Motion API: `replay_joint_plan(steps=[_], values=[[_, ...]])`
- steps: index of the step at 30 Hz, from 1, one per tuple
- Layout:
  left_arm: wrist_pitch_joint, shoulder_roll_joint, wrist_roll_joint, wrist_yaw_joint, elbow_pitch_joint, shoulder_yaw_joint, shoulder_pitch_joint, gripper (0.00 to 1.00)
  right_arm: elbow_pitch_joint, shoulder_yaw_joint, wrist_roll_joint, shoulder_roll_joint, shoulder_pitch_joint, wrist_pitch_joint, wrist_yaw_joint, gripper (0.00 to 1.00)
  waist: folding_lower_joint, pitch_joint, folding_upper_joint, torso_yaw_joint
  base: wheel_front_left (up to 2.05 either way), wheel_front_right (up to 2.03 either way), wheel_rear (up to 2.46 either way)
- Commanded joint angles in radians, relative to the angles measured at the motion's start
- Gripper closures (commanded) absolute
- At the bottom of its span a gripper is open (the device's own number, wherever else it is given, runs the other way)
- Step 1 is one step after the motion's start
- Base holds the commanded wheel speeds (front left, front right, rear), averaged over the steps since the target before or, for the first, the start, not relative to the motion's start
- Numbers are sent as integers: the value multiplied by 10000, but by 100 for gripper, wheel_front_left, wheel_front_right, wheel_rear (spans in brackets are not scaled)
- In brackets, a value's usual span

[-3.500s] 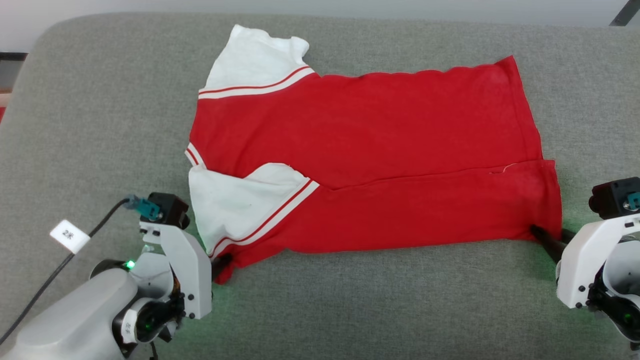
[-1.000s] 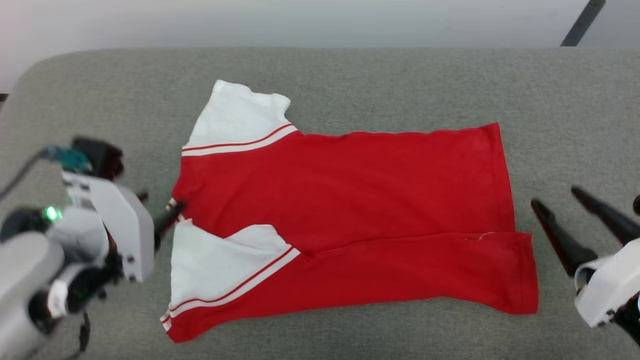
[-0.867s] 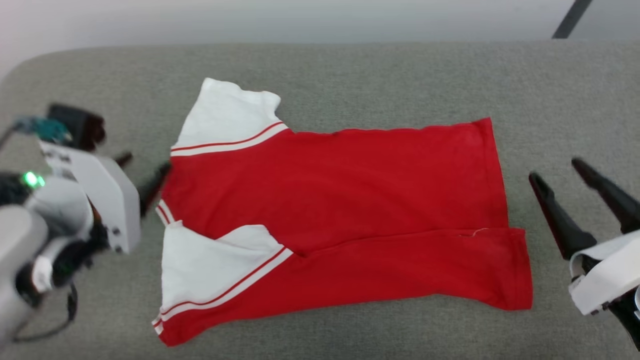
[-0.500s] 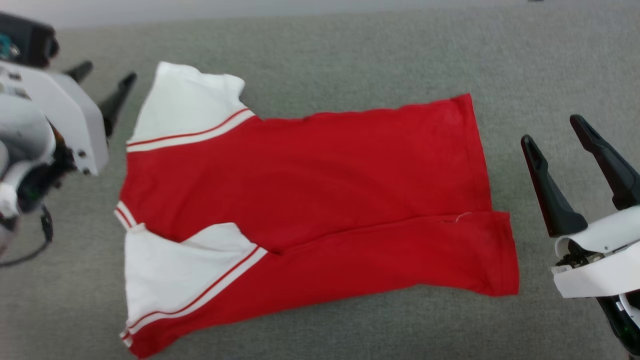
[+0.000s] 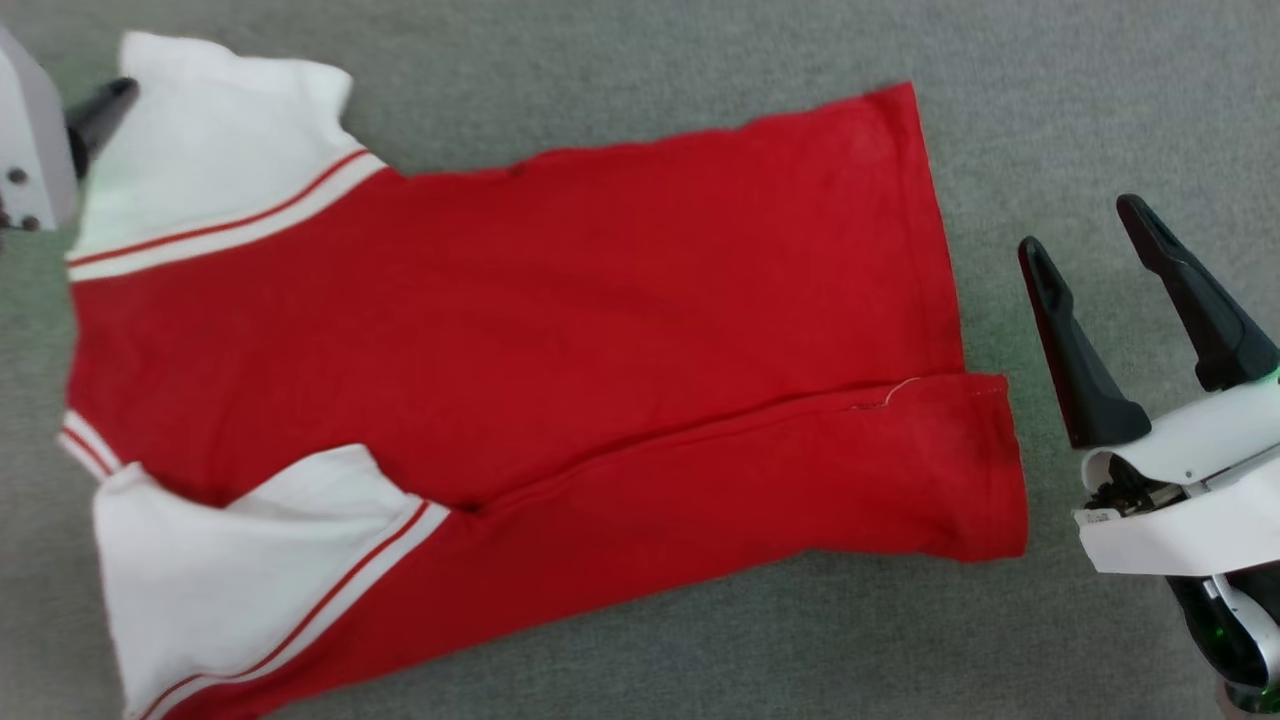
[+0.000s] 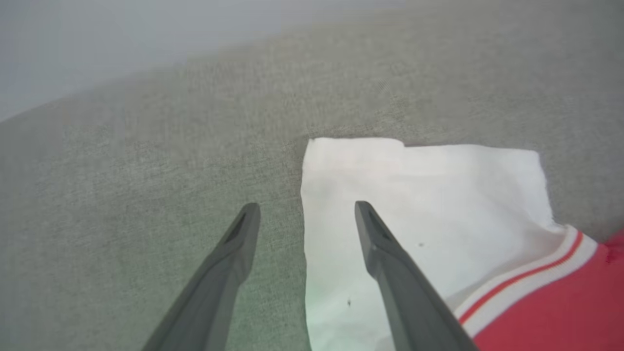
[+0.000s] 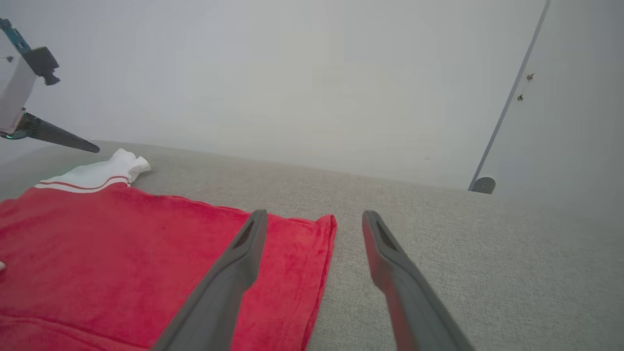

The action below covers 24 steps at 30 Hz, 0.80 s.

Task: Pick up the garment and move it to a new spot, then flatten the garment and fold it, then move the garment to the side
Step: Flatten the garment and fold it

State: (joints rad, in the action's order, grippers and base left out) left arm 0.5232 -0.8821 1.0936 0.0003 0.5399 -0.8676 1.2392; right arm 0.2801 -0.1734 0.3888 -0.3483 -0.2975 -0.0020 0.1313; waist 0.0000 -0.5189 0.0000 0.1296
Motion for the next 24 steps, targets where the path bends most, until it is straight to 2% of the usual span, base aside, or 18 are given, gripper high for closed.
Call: replay_joint_plan(steps=[1, 8, 9, 13, 14, 16, 18, 19, 22, 24], values=[[199, 37, 24, -13, 140, -56, 139, 0, -9, -48, 38, 20, -114, -81, -10, 0, 0, -519, 0, 397, 0, 0, 0], [1386, 382, 160, 91, 1084, -238, 655, 0, -77, -103, 96, 7, -255, -82, -10, 0, 0, -600, 0, 410, 0, 0, 0], [1535, 418, 151, 102, 1190, -284, 725, 3, -72, -98, 117, 12, -267, -59, -10, 0, 0, -601, 0, 410, 0, 0, 0], [2049, 684, 442, 175, 1643, -240, 895, 4, -60, -49, 168, 26, -330, 48, -10, 0, 0, -616, 0, 425, 0, 0, 0], [2196, 781, 488, 151, 1709, -264, 922, 7, -52, -31, 177, 17, -342, 80, -10, 0, 0, -621, 0, 421, 0, 0, 0], [2432, 971, 676, 251, 1869, -229, 959, 18, -51, 4, 238, 40, -338, 140, -10, 0, 0, -633, 0, 415, 0, 0, 0], [2713, 1134, 682, 190, 1923, -349, 939, 62, -73, 33, 272, 53, -331, 213, -10, 0, 0, -633, 0, 408, 0, 0, 0], [2760, 1222, 768, 170, 1960, -316, 950, 100, -115, 49, 301, 64, -305, 313, -10, 0, 0, -634, 0, 401, 0, 0, 0], [2743, 1397, 811, 227, 2092, -284, 1065, 100, -140, 45, 346, 69, -320, 502, -10, 0, 0, -641, 0, 389, 0, 0, 0], [2534, 1513, 763, 71, 2083, -264, 1185, 100, -150, -26, 441, 25, -357, 691, -10, 0, 0, -651, 0, 386, 0, 0, 0]])
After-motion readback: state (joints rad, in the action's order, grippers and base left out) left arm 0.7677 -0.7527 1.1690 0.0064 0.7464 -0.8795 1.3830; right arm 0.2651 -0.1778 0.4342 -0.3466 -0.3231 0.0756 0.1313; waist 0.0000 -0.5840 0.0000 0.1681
